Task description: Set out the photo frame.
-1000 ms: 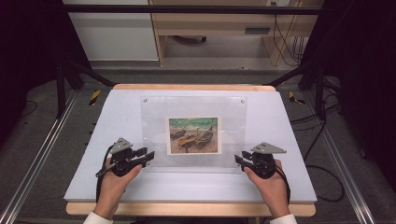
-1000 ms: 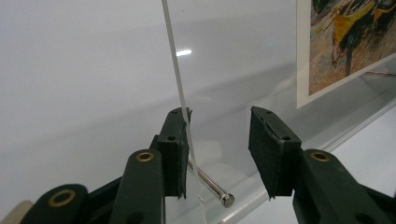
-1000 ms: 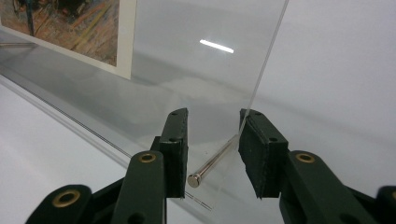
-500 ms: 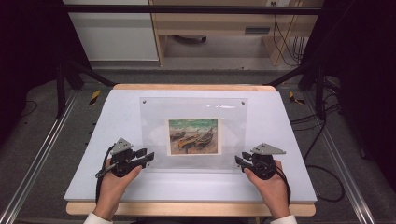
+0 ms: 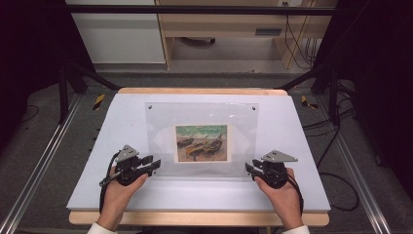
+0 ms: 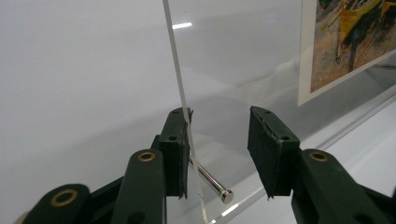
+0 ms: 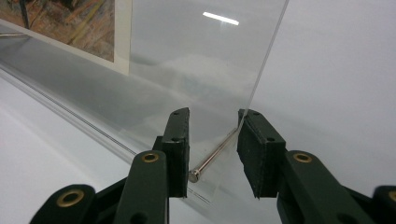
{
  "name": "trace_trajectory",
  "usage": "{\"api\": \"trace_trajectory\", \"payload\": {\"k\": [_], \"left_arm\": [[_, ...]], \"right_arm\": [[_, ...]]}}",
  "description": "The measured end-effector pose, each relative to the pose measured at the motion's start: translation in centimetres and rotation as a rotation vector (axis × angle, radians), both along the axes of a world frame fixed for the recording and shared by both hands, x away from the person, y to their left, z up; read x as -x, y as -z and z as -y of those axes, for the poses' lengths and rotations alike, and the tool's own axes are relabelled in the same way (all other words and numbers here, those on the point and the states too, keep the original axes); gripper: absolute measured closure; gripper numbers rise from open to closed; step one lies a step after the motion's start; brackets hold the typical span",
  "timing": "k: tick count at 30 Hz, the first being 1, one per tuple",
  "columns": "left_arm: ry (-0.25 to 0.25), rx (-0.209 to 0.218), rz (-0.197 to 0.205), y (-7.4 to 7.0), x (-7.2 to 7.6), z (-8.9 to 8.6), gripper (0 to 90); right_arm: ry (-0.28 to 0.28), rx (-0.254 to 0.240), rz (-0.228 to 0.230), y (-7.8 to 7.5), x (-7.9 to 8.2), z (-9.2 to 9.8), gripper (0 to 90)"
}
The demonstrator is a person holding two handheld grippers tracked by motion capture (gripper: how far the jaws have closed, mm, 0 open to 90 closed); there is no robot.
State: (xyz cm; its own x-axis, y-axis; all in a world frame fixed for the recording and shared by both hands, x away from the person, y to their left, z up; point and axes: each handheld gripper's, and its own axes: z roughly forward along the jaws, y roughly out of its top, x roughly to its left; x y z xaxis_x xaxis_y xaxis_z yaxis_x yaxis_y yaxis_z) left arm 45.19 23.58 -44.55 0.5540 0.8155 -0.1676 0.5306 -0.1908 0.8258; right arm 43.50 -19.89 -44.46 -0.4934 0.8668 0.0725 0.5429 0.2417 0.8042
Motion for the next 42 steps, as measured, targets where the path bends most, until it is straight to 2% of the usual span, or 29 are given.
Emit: {"api": "trace_trajectory", "payload": {"k": [42], "left_arm": [[0.016,-0.026,-0.002,0.03,0.54,0.05,58.1]], "right_arm": [[-0.012,0.014,-0.006,0.22,0.67,0.0,66.2]]}}
